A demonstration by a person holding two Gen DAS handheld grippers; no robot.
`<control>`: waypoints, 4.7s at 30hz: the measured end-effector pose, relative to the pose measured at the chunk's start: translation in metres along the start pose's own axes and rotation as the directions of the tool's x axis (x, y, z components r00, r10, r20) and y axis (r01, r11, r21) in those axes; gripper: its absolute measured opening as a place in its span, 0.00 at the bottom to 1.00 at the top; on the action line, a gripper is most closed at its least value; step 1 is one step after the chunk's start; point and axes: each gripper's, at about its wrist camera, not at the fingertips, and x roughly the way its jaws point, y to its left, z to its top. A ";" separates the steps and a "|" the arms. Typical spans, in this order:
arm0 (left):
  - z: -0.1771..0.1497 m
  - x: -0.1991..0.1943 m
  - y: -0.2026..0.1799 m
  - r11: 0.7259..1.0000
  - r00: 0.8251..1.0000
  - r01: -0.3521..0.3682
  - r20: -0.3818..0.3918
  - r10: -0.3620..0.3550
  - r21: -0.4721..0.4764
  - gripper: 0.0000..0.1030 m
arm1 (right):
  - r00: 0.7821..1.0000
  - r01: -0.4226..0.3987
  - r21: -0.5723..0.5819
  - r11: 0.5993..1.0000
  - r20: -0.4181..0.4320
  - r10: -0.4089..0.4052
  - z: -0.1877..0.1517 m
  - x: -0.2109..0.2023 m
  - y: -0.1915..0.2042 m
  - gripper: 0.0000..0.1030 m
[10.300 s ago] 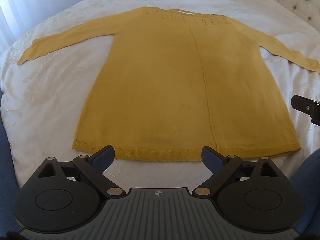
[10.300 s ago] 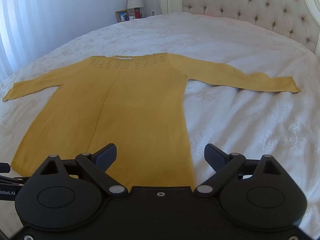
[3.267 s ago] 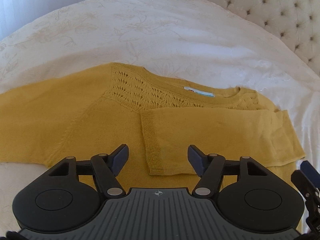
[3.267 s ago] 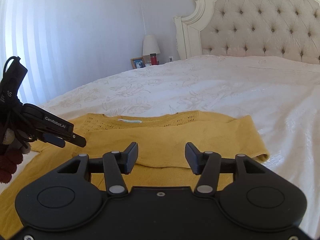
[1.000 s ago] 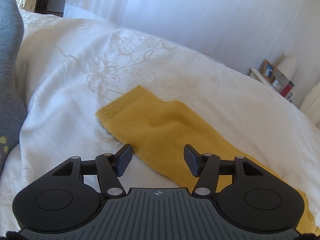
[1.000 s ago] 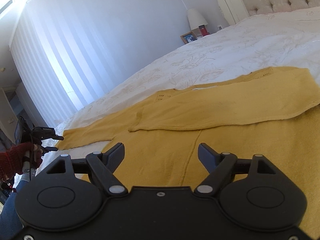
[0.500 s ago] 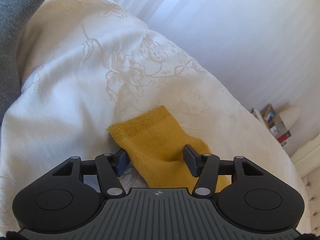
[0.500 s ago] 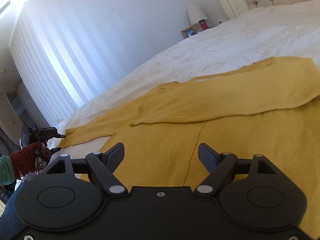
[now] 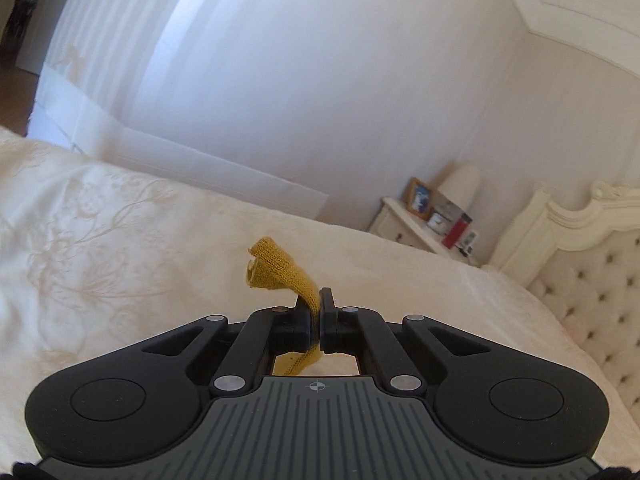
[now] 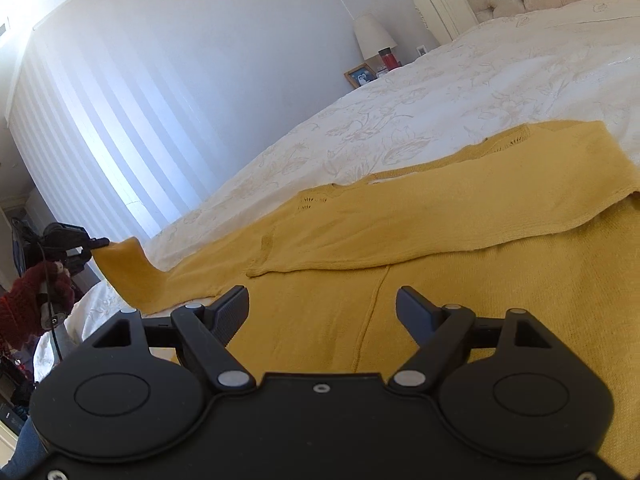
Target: Fold small clothes
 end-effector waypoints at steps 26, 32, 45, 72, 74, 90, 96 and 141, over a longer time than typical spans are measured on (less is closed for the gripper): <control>-0.237 0.077 -0.308 0.791 0.720 0.595 -0.535 -0.443 0.145 0.07 | 0.951 0.243 0.235 0.941 0.133 -0.279 0.043 -0.043 -0.074 0.80; -0.250 0.055 -0.329 0.689 0.666 0.687 -0.582 -0.467 0.233 0.44 | 0.940 0.273 0.284 0.919 0.122 -0.317 0.043 -0.048 -0.085 0.80; -0.238 0.003 -0.258 0.714 0.880 0.435 -0.428 -0.208 0.549 0.54 | 0.933 0.282 0.242 0.928 0.156 -0.324 0.045 -0.051 -0.086 0.80; -0.256 0.018 -0.087 0.852 0.968 0.114 -0.252 0.022 0.511 0.70 | 0.956 0.280 -0.049 0.959 0.108 -0.274 0.026 -0.017 -0.050 0.73; -0.257 0.019 -0.086 0.855 0.968 0.116 -0.252 0.018 0.506 0.70 | 0.953 0.290 -0.052 0.956 0.109 -0.283 0.030 -0.017 -0.048 0.73; -0.258 0.020 -0.082 0.866 0.967 0.124 -0.253 0.002 0.484 0.71 | 0.881 0.447 -0.133 0.885 -0.106 -0.461 0.077 0.054 -0.093 0.56; -0.258 0.021 -0.082 0.866 0.967 0.124 -0.254 0.004 0.485 0.71 | 0.891 0.428 -0.052 0.902 -0.140 -0.431 0.078 0.053 -0.093 0.13; -0.243 -0.047 -0.073 0.773 0.884 0.223 -0.457 0.096 0.594 0.84 | 0.858 0.403 -0.046 0.914 -0.327 -0.395 0.006 -0.152 -0.042 0.65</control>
